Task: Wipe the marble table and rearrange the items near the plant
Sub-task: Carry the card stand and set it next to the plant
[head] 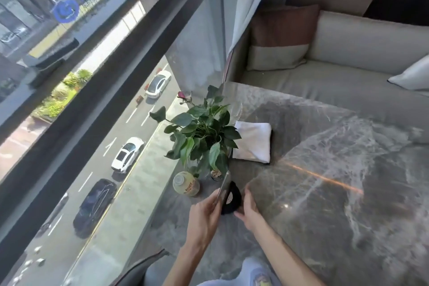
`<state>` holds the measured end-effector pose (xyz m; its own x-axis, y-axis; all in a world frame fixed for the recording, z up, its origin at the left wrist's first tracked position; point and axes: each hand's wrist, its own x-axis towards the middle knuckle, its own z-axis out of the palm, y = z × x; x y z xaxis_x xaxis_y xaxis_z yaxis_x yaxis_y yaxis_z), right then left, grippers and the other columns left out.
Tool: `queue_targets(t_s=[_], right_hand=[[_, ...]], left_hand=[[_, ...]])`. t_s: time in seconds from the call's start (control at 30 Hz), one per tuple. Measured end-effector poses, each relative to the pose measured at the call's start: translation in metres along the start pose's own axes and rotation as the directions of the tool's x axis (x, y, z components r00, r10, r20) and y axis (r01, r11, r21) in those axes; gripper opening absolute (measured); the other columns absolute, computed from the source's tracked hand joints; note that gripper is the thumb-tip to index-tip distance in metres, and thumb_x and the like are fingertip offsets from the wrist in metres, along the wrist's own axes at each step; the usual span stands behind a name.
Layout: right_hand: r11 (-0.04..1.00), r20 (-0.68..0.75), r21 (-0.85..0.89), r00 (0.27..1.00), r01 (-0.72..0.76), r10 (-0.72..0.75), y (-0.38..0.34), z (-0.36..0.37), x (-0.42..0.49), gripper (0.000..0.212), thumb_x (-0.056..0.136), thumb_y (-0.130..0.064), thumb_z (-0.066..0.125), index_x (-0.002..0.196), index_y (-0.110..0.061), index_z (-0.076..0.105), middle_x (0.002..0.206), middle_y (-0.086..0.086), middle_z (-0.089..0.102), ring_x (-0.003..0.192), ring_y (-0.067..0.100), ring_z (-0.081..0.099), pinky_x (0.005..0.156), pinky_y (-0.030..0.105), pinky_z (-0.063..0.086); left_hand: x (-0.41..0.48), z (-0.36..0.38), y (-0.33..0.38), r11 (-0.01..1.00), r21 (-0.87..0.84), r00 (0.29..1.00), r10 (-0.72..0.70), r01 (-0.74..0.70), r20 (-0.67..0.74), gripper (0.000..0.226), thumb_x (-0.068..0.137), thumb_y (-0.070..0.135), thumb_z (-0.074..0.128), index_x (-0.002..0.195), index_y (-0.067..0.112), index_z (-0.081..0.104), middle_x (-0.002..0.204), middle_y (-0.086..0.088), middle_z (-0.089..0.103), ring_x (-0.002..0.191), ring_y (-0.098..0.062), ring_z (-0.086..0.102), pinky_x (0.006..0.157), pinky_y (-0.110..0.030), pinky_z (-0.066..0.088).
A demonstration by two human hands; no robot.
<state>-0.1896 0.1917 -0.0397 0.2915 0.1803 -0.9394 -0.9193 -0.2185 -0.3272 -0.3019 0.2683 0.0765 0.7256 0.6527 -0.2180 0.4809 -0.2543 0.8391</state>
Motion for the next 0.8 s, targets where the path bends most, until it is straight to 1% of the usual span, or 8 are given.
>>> queue_targets(t_s=[0.07,0.13,0.23,0.37,0.43,0.53,0.7,0.8], right_hand=[[1.0,0.013,0.013,1.0,-0.011,0.011,0.006,0.002,0.003,0.064,0.096,-0.061,0.031,0.14,-0.017,0.047,0.143,0.007,0.052,0.13,0.027,0.052,0.097,0.041,0.046],[0.999,0.038,0.026,0.999,-0.024,0.023,0.013,0.003,0.005,0.062,0.098,-0.058,0.03,0.141,-0.017,0.047,0.144,0.006,0.052,0.131,0.027,0.05,0.101,0.041,0.046],[1.0,0.087,0.012,0.996,0.007,-0.008,0.025,0.007,0.004,0.056,0.099,-0.055,0.028,0.144,-0.025,0.042,0.146,-0.002,0.046,0.135,0.024,0.045,0.098,0.037,0.045],[0.999,0.129,-0.02,0.991,0.038,-0.035,0.032,0.015,0.001,0.05,0.098,-0.058,0.026,0.138,-0.032,0.043,0.142,-0.007,0.048,0.133,0.019,0.045,0.111,0.04,0.039],[0.999,0.13,-0.033,0.991,0.03,-0.026,0.034,0.017,0.005,0.058,0.097,-0.06,0.026,0.141,-0.027,0.044,0.144,-0.002,0.049,0.135,0.021,0.045,0.112,0.04,0.039],[0.998,0.122,-0.052,0.992,0.029,-0.022,0.039,0.018,0.013,0.066,0.096,-0.064,0.025,0.143,-0.022,0.045,0.145,0.003,0.05,0.136,0.023,0.045,0.109,0.039,0.039],[0.998,0.134,-0.048,0.99,0.047,-0.04,0.047,0.02,0.017,0.068,0.096,-0.064,0.022,0.147,-0.022,0.04,0.15,0.005,0.045,0.139,0.024,0.042,0.104,0.036,0.039],[0.999,0.13,-0.028,0.991,0.026,-0.022,0.045,0.021,0.02,0.07,0.095,-0.065,0.025,0.145,-0.02,0.043,0.148,0.006,0.048,0.136,0.025,0.045,0.11,0.04,0.039]], left_hand=[[-0.006,-0.001,-0.005,0.999,0.049,1.0,0.008,-0.008,-0.008,0.03,0.093,0.021,0.058,0.117,0.04,0.06,0.092,0.053,0.055,0.103,0.015,0.055,0.08,-0.018,0.055],[-0.012,-0.002,-0.009,0.998,0.066,0.999,-0.009,0.012,-0.033,0.035,0.093,0.021,0.059,0.118,0.046,0.056,0.093,0.054,0.053,0.102,0.018,0.053,0.078,-0.014,0.052],[-0.015,-0.006,-0.015,0.997,0.055,0.997,-0.049,0.052,-0.052,0.033,0.093,0.024,0.059,0.118,0.045,0.06,0.097,0.047,0.059,0.102,0.015,0.056,0.077,-0.014,0.054],[-0.015,-0.014,-0.019,0.996,0.054,0.996,-0.073,0.076,-0.053,0.034,0.092,0.026,0.059,0.118,0.048,0.06,0.102,0.035,0.064,0.094,0.017,0.052,0.069,-0.011,0.052],[-0.016,-0.018,-0.019,0.996,0.05,0.996,-0.071,0.073,-0.047,0.034,0.092,0.024,0.06,0.117,0.046,0.061,0.102,0.036,0.062,0.095,0.018,0.055,0.071,-0.009,0.051],[-0.017,-0.022,-0.02,0.996,0.067,0.998,-0.063,0.064,-0.026,0.035,0.092,0.023,0.06,0.116,0.049,0.059,0.096,0.047,0.056,0.099,0.015,0.058,0.075,-0.012,0.054],[-0.017,-0.024,-0.027,0.995,0.072,0.998,-0.062,0.062,-0.009,0.035,0.093,0.027,0.058,0.12,0.05,0.056,0.097,0.044,0.061,0.102,0.009,0.058,0.078,-0.025,0.059],[-0.017,-0.024,-0.028,0.994,0.074,0.997,-0.077,0.077,-0.013,0.035,0.093,0.026,0.058,0.115,0.053,0.057,0.077,0.045,0.06,0.084,0.015,0.051,0.068,-0.026,0.057]])
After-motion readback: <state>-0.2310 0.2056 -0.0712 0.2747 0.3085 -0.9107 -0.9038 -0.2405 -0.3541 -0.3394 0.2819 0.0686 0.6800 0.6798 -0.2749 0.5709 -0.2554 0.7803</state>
